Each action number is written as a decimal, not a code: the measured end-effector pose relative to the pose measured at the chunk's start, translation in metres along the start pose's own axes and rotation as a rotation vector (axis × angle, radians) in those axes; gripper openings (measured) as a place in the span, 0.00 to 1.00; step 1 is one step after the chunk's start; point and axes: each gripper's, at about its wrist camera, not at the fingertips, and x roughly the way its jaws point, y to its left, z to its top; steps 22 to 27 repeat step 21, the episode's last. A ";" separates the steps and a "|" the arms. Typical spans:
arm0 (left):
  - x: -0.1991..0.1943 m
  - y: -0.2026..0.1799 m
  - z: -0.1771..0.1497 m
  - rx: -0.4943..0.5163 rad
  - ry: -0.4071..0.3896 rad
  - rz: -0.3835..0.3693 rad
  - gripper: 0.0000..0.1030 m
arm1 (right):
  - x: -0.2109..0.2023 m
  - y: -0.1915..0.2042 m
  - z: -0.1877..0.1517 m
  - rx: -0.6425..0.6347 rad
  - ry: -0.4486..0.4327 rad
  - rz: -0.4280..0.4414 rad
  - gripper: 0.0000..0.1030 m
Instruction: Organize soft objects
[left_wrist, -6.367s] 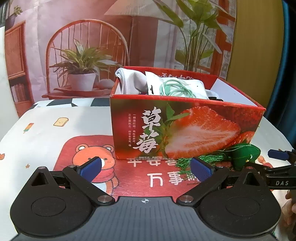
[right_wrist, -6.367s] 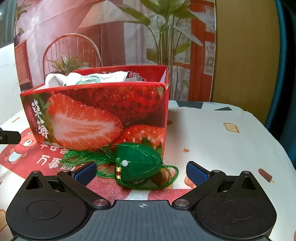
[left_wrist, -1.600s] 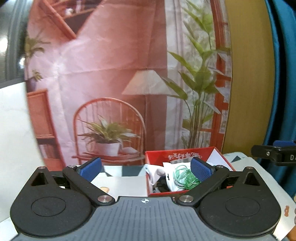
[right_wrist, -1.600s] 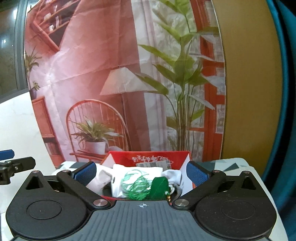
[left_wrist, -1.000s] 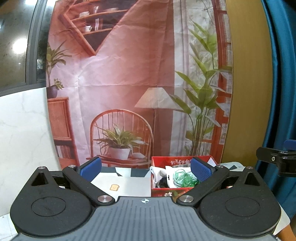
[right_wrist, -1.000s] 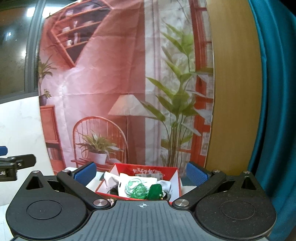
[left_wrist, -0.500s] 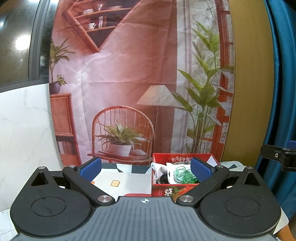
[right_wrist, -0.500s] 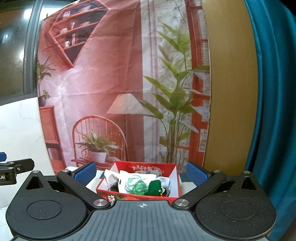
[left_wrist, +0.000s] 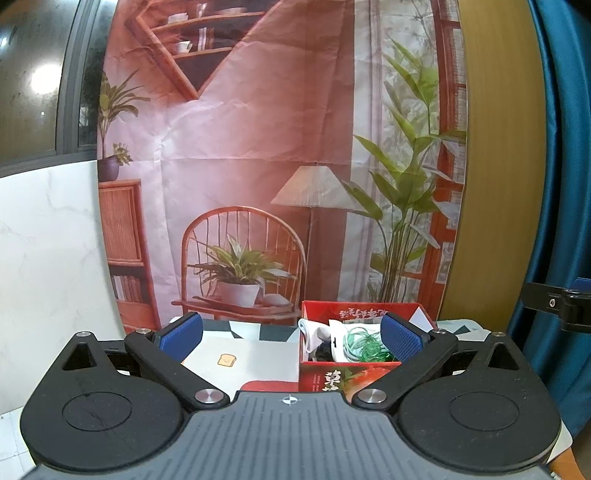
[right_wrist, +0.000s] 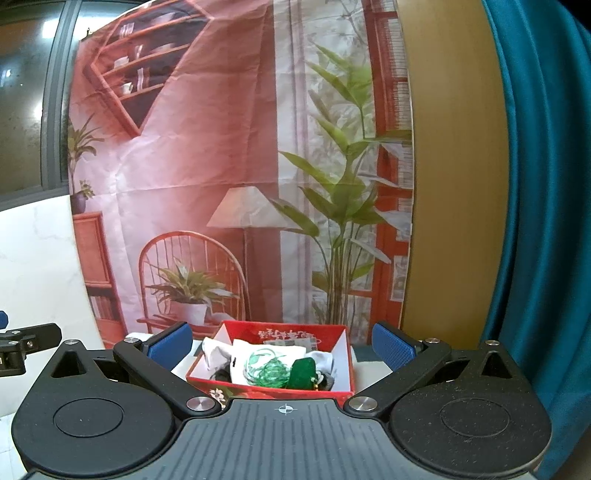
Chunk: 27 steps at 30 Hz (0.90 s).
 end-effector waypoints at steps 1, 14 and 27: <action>0.000 0.000 0.000 -0.001 -0.001 -0.001 1.00 | 0.000 0.000 0.000 0.000 0.000 -0.001 1.00; 0.000 0.001 0.000 -0.014 0.007 -0.014 1.00 | 0.002 -0.001 0.000 0.003 0.005 -0.009 1.00; 0.000 0.002 -0.002 -0.020 0.003 -0.018 1.00 | 0.002 0.000 0.000 0.002 0.009 -0.015 1.00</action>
